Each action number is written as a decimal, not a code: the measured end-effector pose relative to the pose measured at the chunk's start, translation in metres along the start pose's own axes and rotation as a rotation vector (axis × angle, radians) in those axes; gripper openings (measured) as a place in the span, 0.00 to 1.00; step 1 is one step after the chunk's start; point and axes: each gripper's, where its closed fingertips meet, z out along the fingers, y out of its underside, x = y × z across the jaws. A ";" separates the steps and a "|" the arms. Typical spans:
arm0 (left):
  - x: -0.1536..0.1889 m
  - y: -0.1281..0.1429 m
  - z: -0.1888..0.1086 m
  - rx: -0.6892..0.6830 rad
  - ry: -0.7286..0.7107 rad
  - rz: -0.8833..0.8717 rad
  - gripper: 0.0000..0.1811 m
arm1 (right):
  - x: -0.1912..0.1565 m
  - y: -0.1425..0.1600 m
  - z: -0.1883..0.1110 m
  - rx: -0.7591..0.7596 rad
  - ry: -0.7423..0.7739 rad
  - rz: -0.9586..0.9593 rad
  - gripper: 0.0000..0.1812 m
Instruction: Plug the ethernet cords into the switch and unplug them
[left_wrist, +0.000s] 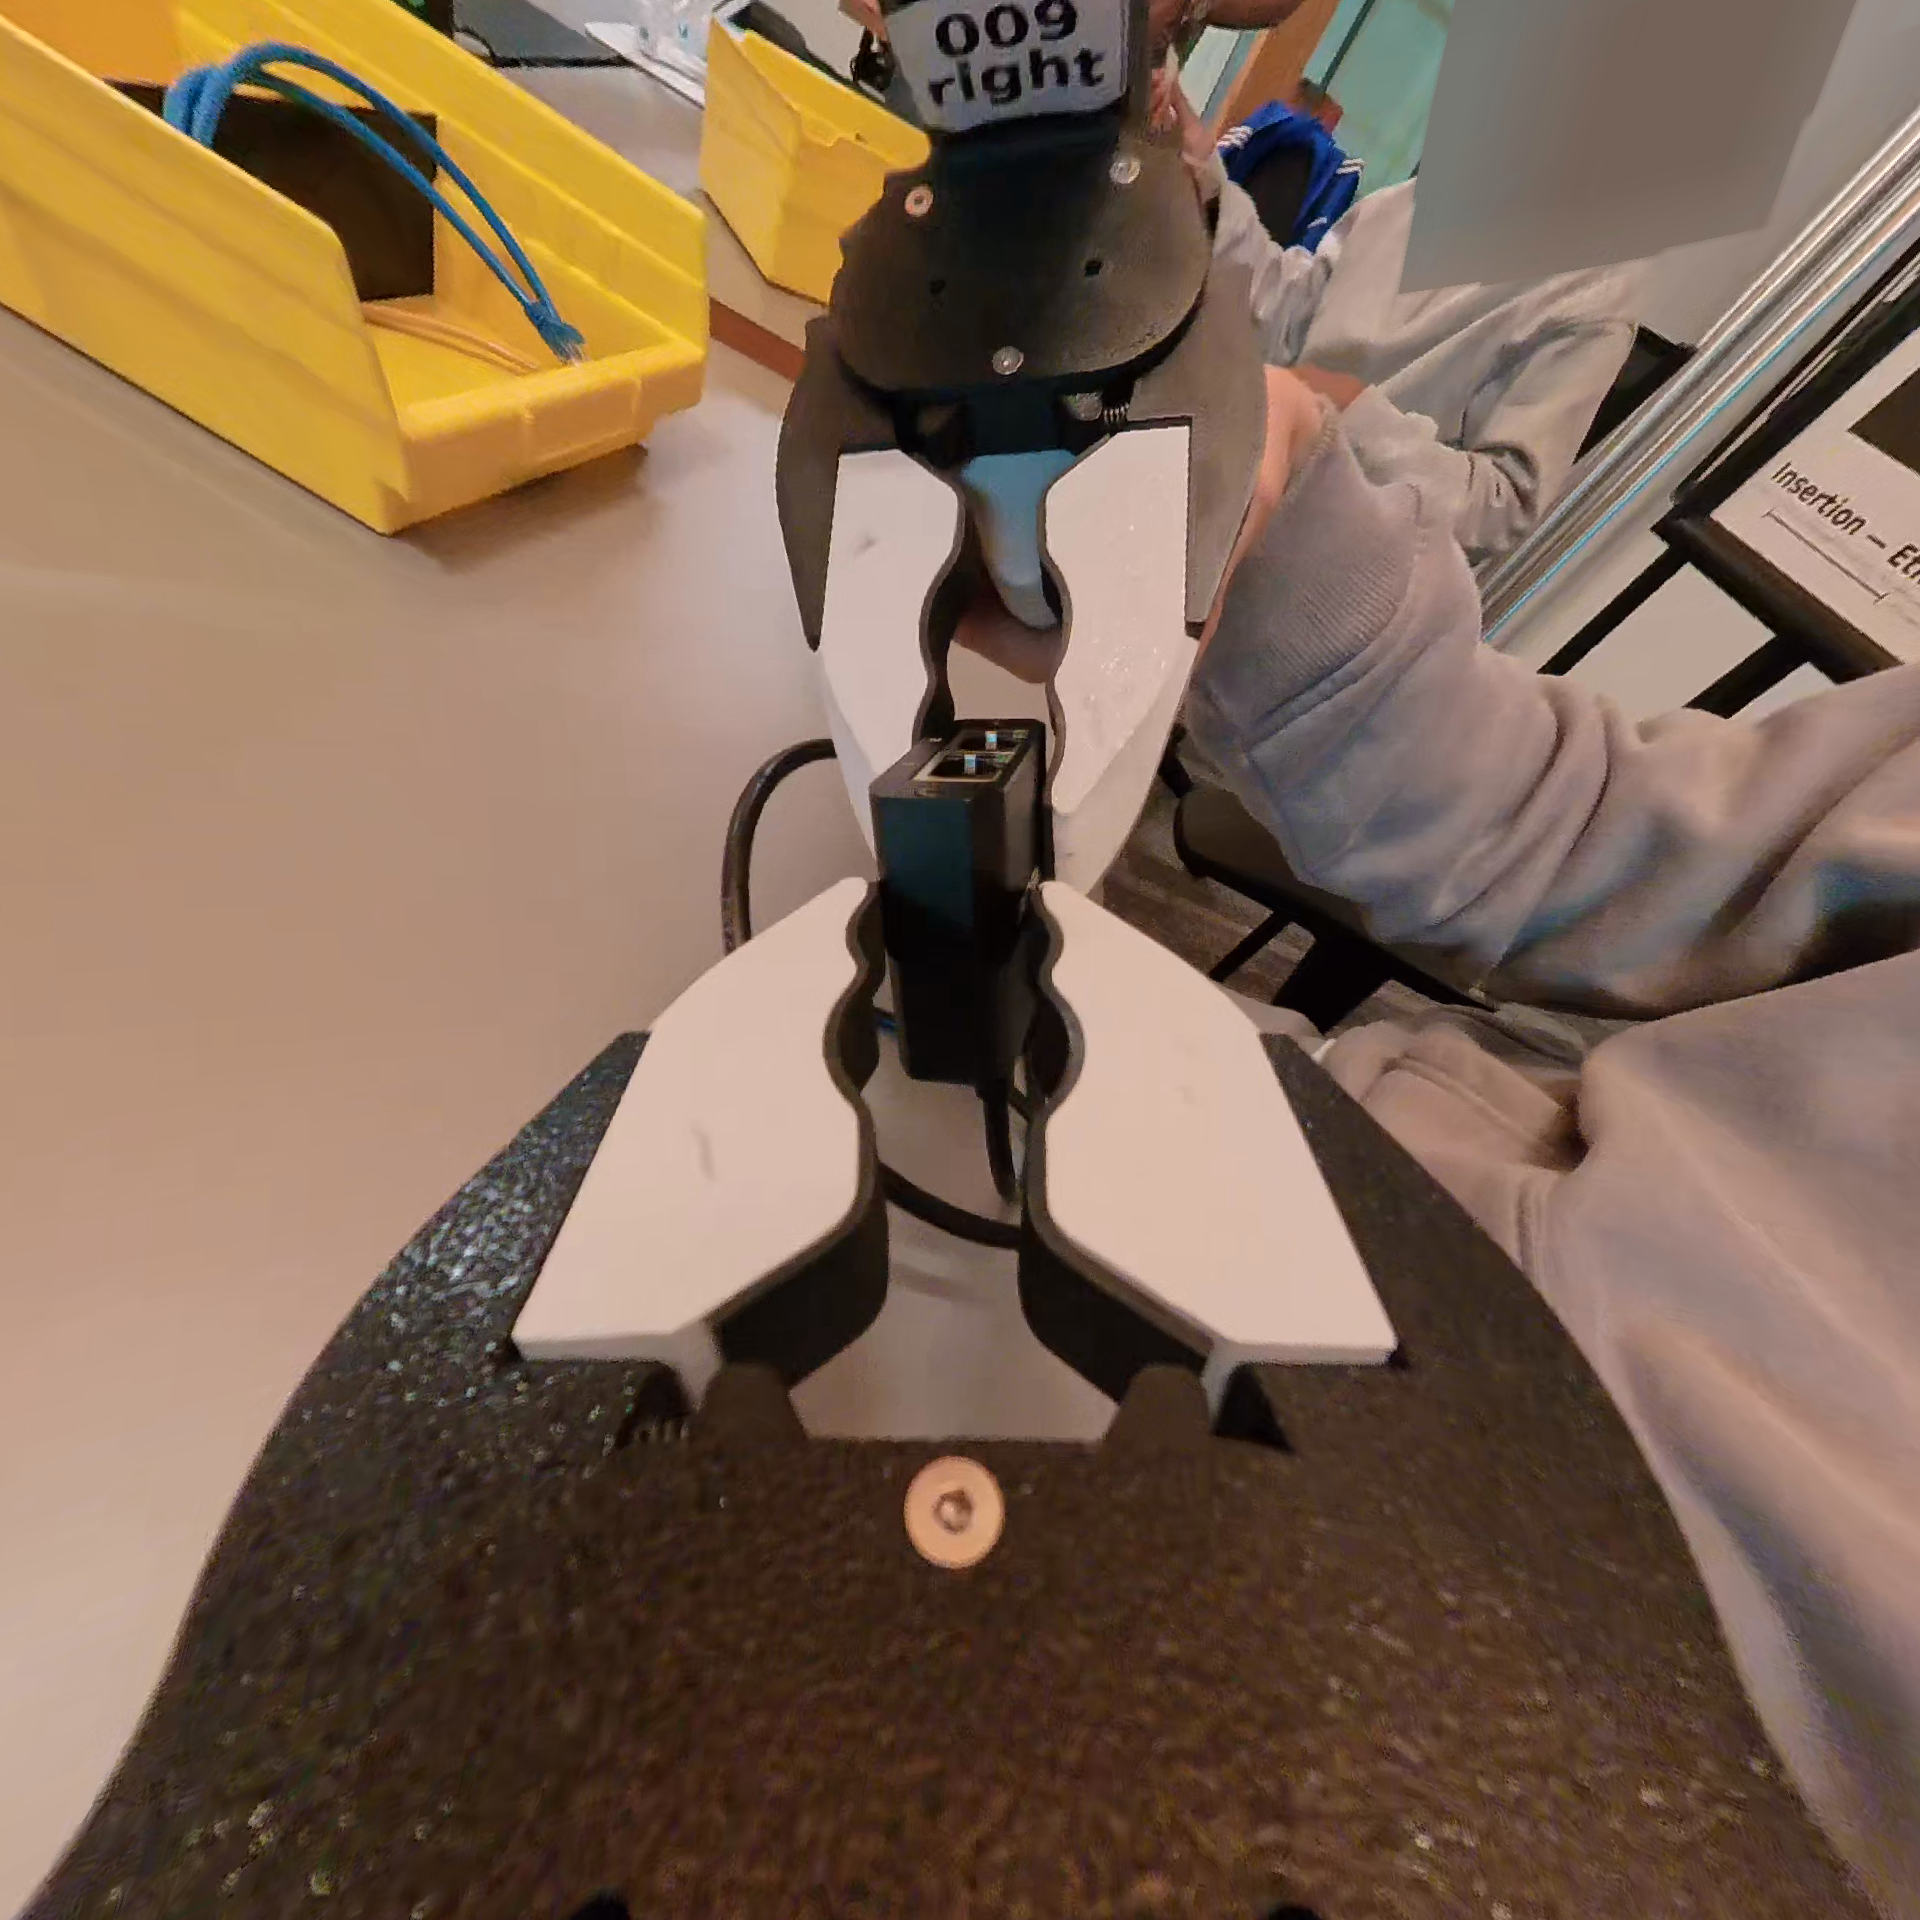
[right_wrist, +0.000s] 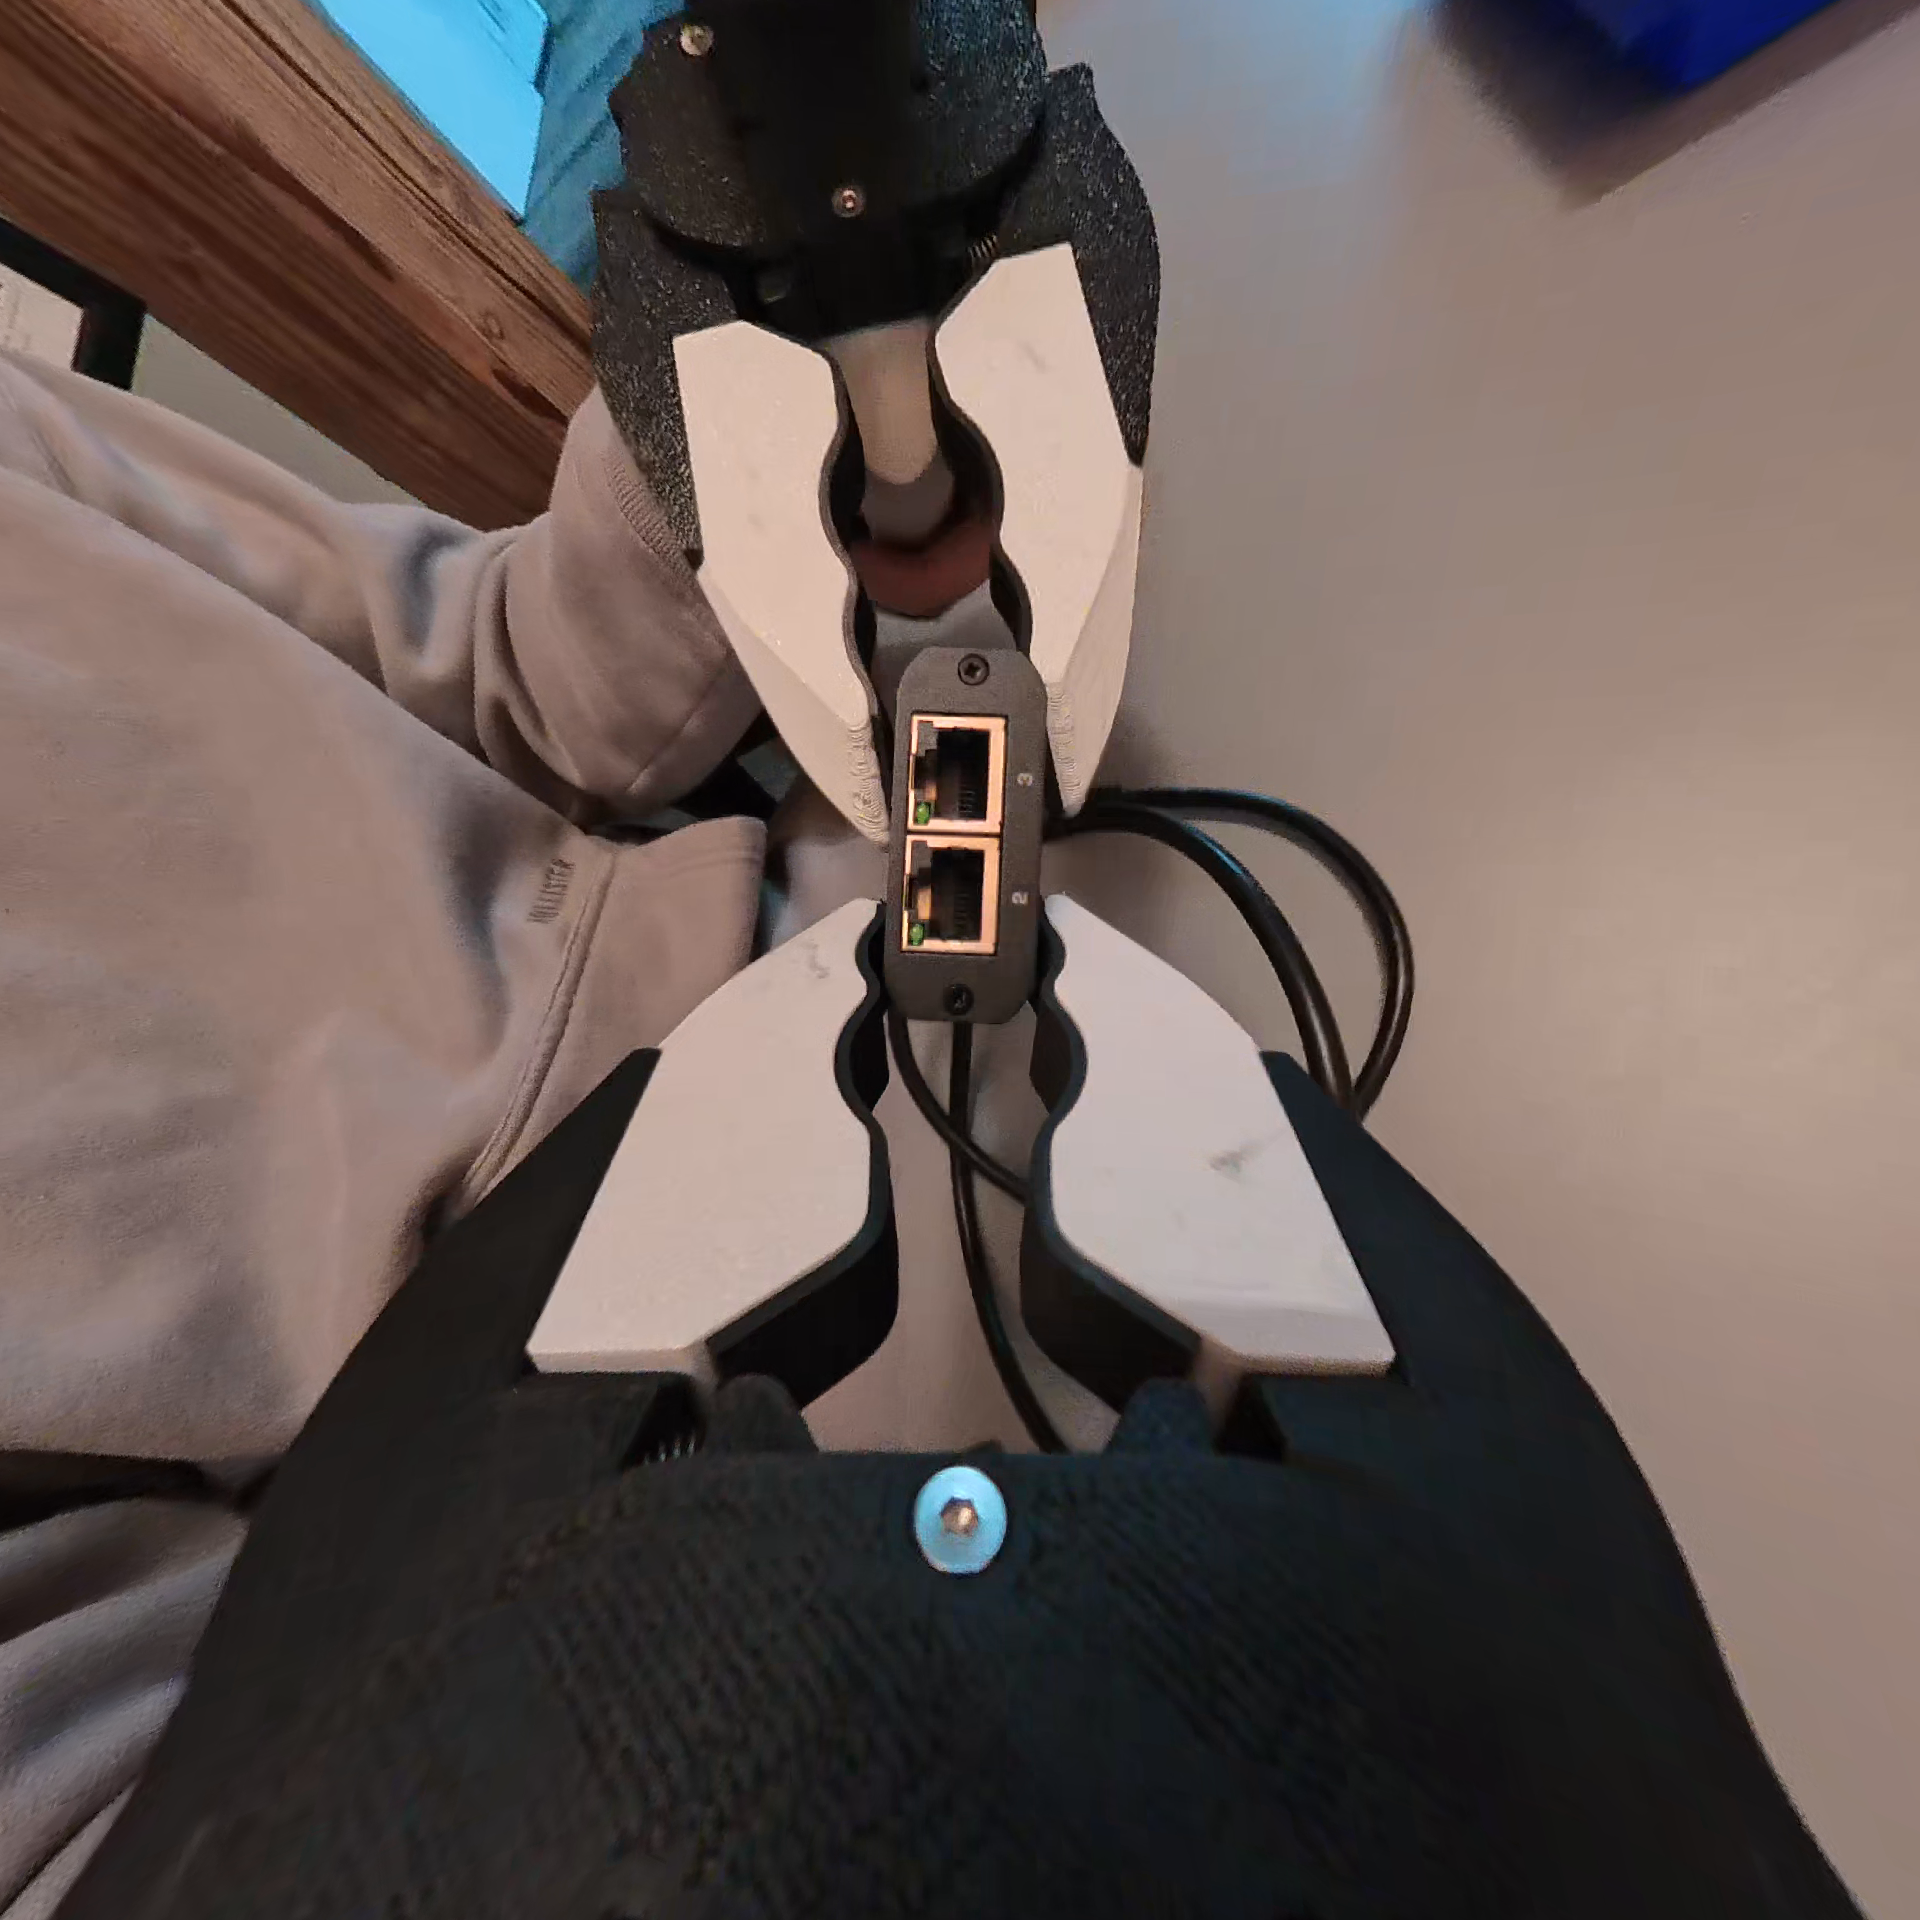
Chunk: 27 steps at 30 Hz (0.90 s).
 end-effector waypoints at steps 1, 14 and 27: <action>-0.003 -0.002 -0.002 0.020 -0.003 0.009 0.13 | 0.001 -0.003 0.001 0.029 -0.004 -0.003 0.13; -0.083 -0.040 -0.048 0.608 -0.279 -0.417 0.12 | 0.043 -0.044 0.000 0.568 0.668 -0.149 0.36; -0.076 -0.039 -0.026 0.672 -0.195 -0.571 0.12 | 0.072 -0.040 -0.019 0.468 1.012 -0.302 0.14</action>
